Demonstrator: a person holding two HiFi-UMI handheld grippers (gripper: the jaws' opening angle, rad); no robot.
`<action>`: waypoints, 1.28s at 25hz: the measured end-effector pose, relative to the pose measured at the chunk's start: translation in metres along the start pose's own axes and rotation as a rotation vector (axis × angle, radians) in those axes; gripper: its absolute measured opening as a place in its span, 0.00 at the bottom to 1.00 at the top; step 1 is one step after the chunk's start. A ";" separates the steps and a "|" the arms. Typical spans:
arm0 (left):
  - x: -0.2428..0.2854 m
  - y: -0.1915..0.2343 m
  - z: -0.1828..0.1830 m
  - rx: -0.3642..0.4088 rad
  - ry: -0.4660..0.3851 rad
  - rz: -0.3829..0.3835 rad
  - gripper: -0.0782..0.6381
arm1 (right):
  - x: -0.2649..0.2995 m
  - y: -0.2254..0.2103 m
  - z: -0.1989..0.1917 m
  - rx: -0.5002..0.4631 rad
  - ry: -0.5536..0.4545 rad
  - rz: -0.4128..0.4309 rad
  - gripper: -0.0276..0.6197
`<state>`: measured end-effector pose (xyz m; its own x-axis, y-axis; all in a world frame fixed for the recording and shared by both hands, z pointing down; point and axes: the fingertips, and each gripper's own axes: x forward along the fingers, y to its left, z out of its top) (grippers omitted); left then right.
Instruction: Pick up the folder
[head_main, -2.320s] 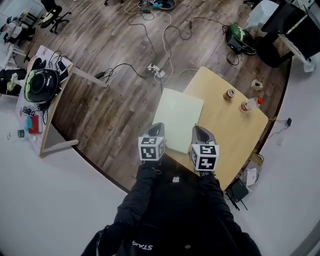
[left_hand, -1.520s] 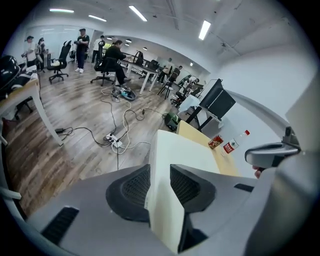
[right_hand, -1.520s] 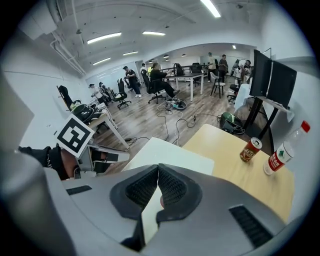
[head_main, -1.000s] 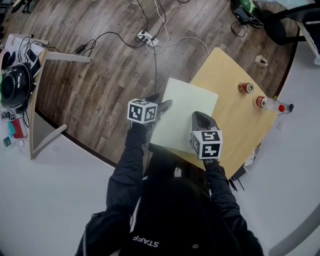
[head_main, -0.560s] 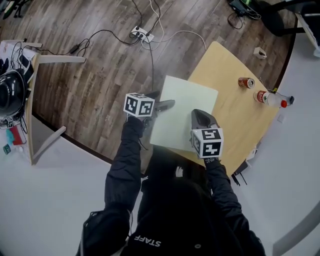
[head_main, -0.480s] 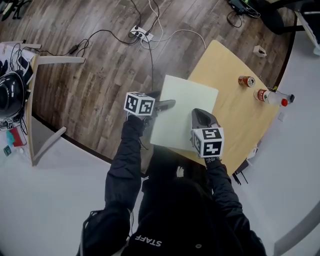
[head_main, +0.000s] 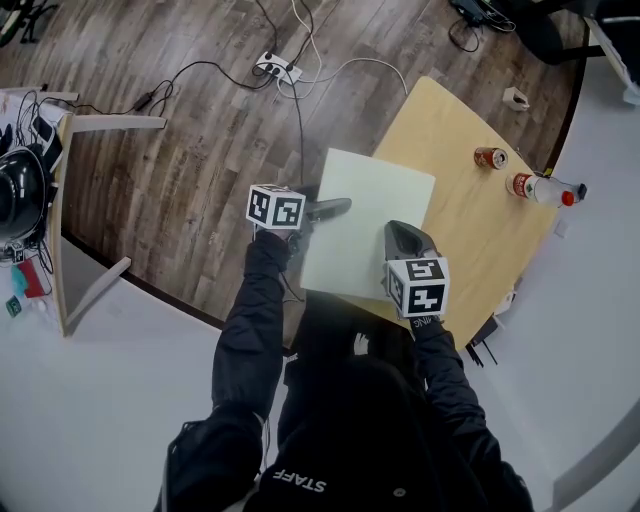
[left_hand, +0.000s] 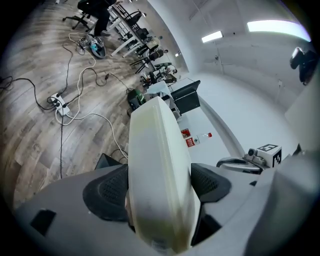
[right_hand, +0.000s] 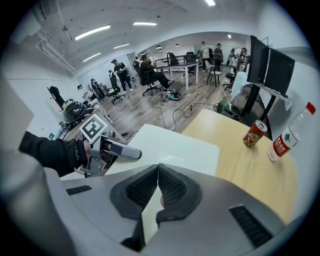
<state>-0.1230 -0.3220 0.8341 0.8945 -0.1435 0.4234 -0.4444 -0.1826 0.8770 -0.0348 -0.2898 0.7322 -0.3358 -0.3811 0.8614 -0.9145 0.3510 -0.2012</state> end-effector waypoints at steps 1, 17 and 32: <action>-0.002 -0.002 0.001 0.003 -0.011 0.008 0.67 | -0.001 0.001 0.000 0.001 -0.004 0.002 0.08; -0.053 -0.066 0.001 0.106 -0.186 0.178 0.59 | -0.052 0.013 -0.004 0.000 -0.088 0.015 0.08; -0.113 -0.186 0.022 0.274 -0.428 0.313 0.58 | -0.161 0.025 0.041 -0.056 -0.339 0.012 0.08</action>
<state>-0.1427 -0.2933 0.6182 0.6452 -0.6002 0.4728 -0.7309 -0.3047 0.6107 -0.0129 -0.2548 0.5690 -0.4113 -0.6356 0.6534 -0.8993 0.3999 -0.1770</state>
